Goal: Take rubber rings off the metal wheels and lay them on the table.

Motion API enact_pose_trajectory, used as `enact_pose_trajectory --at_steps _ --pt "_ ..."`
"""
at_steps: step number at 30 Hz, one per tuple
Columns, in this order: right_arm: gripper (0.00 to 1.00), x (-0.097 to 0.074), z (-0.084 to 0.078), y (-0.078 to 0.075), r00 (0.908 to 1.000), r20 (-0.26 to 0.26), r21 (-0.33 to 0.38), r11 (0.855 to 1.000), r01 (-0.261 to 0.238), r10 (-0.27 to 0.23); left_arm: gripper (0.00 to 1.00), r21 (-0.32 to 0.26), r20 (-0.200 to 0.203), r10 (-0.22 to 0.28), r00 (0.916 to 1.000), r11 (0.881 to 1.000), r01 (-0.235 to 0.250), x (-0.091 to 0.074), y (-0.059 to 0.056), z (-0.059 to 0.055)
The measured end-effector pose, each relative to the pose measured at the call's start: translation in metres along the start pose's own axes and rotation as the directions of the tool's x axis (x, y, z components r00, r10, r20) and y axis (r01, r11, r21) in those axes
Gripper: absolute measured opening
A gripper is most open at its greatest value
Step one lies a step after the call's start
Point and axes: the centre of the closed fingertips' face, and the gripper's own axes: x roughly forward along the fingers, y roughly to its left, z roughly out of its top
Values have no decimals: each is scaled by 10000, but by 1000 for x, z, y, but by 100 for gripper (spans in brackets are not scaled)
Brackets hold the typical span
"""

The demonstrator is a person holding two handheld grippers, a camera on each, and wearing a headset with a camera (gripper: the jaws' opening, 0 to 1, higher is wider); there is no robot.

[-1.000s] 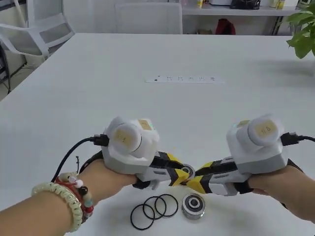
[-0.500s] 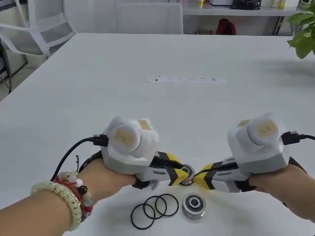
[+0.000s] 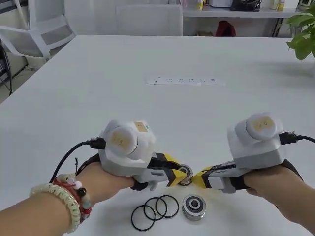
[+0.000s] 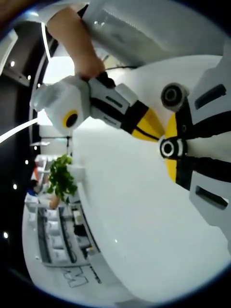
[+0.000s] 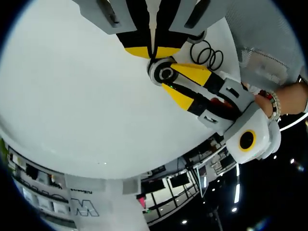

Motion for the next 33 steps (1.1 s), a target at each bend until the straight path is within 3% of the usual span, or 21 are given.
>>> enact_pose_trajectory --at_steps 2,7,12,14,15,17,18,21,25,33 --pt "0 -1 0 -1 9999 104 181 9998 -71 69 13 3 0 21 10000 10000 -21 0 0 0" --pt "0 -3 3 -2 9986 391 1538 9873 -400 344 13 30 -4 38 10000 10000 -38 0 1 0" --pt "0 -6 3 1 9968 566 2028 9770 -661 556 13 53 4 26 10000 10000 -26 0 1 0" --pt "0 -9 7 1 9938 902 2598 9617 -872 657 13 40 11 22 10000 10000 -22 0 1 0" --pt "0 -13 14 1 9885 1310 2904 9504 -1111 755 13 40 12 18 10000 10000 -18 0 1 -1" --pt "0 -16 14 9 9821 1360 3429 9239 -1699 1301 13 25 33 32 10000 10000 -32 0 1 0" --pt "0 -14 10 2 9868 1284 3196 9379 -1350 983 13 25 40 2 10000 10000 -2 0 0 0" --pt "0 -14 12 6 9822 1415 3579 9187 -1670 1234 13 42 46 -29 10000 10000 29 0 0 0" --pt "0 -13 12 10 9825 1381 3424 9249 -1655 1247 13 68 57 -44 10000 10000 43 0 0 -1" --pt "0 -13 16 18 9795 1381 3469 9191 -1868 1469 13 -376 162 -77 9998 9993 83 -2 1 -1"
